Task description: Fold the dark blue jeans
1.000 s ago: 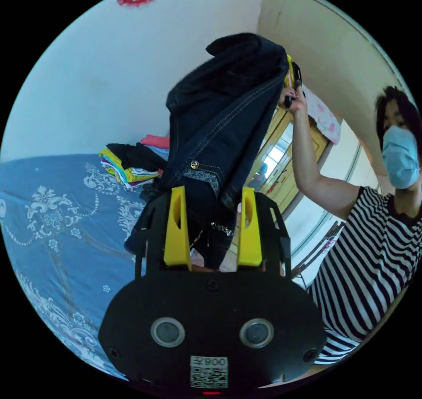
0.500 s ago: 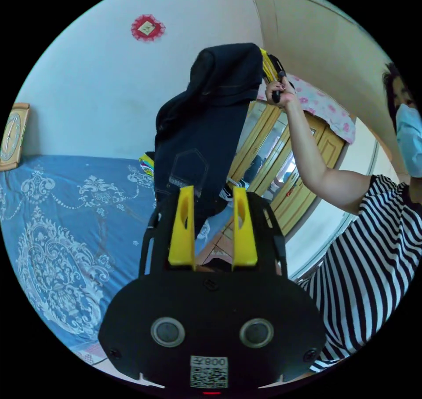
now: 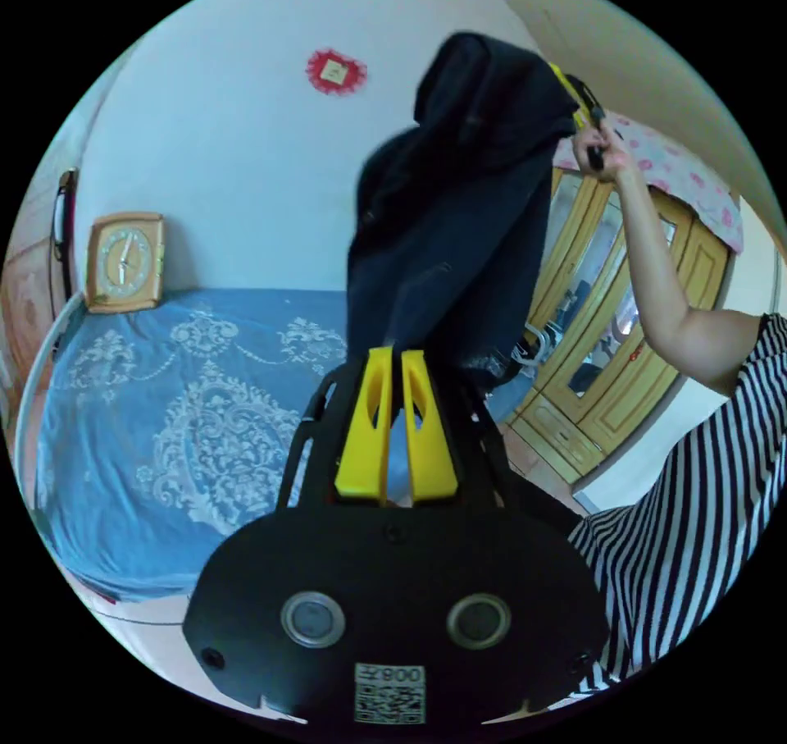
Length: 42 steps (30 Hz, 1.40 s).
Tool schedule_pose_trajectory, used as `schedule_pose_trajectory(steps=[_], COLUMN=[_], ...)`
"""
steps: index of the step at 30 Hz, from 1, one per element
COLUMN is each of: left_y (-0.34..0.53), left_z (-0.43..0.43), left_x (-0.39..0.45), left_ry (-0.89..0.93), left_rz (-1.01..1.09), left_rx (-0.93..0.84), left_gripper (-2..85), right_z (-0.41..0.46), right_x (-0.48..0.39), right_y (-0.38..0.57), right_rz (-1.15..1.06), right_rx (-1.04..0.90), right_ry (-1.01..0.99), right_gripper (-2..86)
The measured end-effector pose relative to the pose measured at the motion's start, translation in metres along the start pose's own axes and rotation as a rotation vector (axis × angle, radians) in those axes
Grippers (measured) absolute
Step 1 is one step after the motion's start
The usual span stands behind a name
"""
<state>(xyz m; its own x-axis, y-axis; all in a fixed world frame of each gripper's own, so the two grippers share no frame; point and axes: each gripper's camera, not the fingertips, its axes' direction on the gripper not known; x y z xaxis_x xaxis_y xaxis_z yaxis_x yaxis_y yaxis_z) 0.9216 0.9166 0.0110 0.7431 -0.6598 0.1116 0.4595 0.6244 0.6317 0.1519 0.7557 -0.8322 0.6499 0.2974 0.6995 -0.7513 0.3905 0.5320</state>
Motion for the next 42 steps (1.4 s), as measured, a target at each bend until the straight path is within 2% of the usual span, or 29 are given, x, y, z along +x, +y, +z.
schedule_pose_trajectory(steps=[3,6,8,10,11,13,15,19,26,29,33,37,42], left_y=[-0.034,-0.079,-0.104,-0.102,-0.09,-0.064,-0.037,0.009,0.06,0.058,0.046,0.033,0.02], left_z=[-0.085,-0.116,-0.1,-0.076,-0.064,-0.058,-0.072,-0.127,-0.195,-0.208,-0.213,-0.214,-0.211], left_x=[-0.042,-0.072,-0.122,-0.169,-0.196,-0.224,-0.242,-0.281,-0.364,-0.397,-0.436,-0.477,-0.502], left_ry=[-0.132,-0.354,-0.404,-0.453,-0.483,-0.457,-0.459,-0.36,-0.297,-0.264,-0.238,-0.262,-0.246], left_rz=[0.05,0.147,0.092,-0.014,-0.079,-0.146,-0.193,-0.339,-0.601,-0.639,-0.676,-0.731,-0.748], left_rx=[0.094,0.032,-0.138,-0.316,-0.414,-0.52,-0.505,-0.466,-0.452,-0.409,-0.396,-0.425,-0.461], left_gripper=[2.1,2.0,1.9,1.8,1.8,1.6,1.9,5.4,12.3,13.1,13.5,13.3,13.0], right_z=[0.005,0.011,0.005,-0.009,-0.013,-0.024,-0.027,-0.027,0.059,0.117,0.208,0.321,0.44], right_x=[0.042,0.133,0.195,0.253,0.259,0.259,0.259,0.254,0.276,0.287,0.3,0.313,0.341], right_y=[0.009,0.05,0.101,0.188,0.208,0.264,0.294,0.321,0.292,0.262,0.206,0.152,0.122], right_rz=[0.103,0.383,0.638,0.957,1.006,1.07,1.149,1.224,1.171,1.084,0.894,0.616,0.389], right_rx=[0.064,0.042,0.064,0.092,0.108,0.113,0.05,0.082,-0.077,-0.194,-0.371,-0.646,-0.881], right_ry=[0.098,0.225,0.337,0.344,0.356,0.447,0.488,0.569,0.552,0.522,0.488,0.559,0.652], right_gripper=[1.7,1.7,1.5,1.0,1.0,0.5,0.4,0.6,1.9,3.0,5.4,8.0,12.1])
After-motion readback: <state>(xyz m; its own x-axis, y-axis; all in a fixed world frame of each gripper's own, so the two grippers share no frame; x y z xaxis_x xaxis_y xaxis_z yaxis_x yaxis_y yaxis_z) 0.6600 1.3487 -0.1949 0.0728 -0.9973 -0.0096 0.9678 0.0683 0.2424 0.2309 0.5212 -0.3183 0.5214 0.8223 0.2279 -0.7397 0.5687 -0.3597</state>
